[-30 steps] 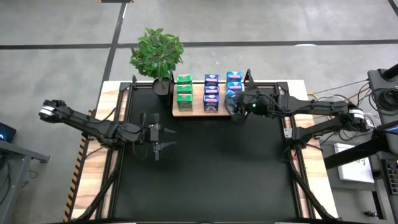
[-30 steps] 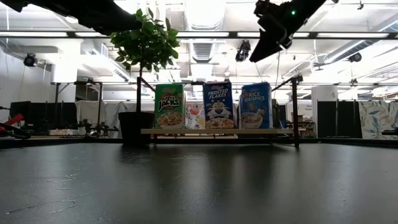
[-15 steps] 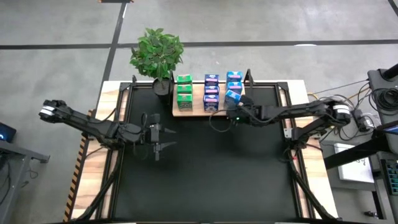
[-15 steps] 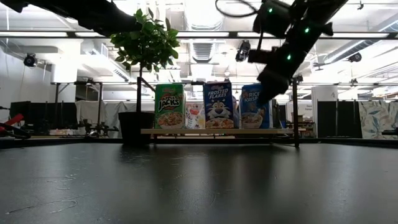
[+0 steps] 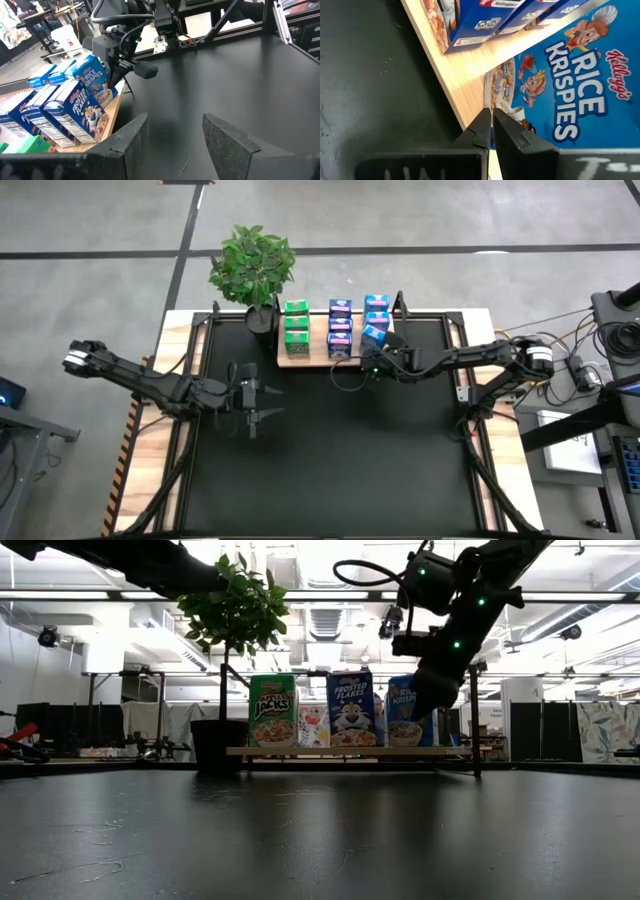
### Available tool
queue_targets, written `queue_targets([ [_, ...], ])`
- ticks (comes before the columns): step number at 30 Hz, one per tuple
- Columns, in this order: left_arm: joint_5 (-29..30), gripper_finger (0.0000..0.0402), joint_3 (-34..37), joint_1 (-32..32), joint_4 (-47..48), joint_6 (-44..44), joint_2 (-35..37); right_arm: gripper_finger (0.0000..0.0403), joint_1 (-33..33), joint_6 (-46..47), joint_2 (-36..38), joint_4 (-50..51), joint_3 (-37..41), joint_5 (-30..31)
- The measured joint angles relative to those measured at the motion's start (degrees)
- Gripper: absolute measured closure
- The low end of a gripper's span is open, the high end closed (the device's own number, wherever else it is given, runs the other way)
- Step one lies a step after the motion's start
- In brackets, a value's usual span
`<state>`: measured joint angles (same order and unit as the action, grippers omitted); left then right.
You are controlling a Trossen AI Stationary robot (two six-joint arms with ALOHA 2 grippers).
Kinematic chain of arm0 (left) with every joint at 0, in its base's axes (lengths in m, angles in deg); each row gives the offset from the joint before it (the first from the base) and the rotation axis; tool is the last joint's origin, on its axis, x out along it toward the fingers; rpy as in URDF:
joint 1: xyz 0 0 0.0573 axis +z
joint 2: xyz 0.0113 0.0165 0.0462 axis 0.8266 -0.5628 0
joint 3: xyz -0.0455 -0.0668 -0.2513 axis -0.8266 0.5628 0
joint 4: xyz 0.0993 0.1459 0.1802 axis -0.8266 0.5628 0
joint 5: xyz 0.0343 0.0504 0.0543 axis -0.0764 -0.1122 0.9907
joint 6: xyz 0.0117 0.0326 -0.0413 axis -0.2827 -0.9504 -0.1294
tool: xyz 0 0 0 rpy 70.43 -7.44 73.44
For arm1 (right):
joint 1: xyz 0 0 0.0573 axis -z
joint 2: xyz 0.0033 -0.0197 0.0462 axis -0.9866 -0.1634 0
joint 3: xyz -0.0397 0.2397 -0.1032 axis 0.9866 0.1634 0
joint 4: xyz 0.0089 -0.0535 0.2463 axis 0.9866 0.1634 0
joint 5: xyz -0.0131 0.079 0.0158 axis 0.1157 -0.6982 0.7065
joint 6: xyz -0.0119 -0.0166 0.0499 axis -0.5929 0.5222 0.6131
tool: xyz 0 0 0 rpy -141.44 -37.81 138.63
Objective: Stack cereal on shelf
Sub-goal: Put the light blue cereal box aligned with the light blue cereal boxes on the shelf
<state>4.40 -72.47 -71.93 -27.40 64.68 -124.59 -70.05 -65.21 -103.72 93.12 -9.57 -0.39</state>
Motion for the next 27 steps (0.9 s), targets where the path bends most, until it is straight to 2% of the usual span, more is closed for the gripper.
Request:
queue_targets([
  [15, 0.0, 0.023, 0.0, 0.0, 0.01, 0.0, 0.0, 0.0394, 0.85, -2.37, 0.74, 2.43, 0.02, 0.43],
  [21, 0.0, 0.023, 0.0, 0.0, 0.12, 0.02, 0.0, 0.0394, 1.29, -2.63, 4.64, 4.83, 0.02, 0.24],
  [27, 0.0, 0.023, 0.0, 0.0, 0.51, -0.63, 0.0, 0.0394, 1.22, -1.69, 9.09, 2.95, 0.02, -3.02],
])
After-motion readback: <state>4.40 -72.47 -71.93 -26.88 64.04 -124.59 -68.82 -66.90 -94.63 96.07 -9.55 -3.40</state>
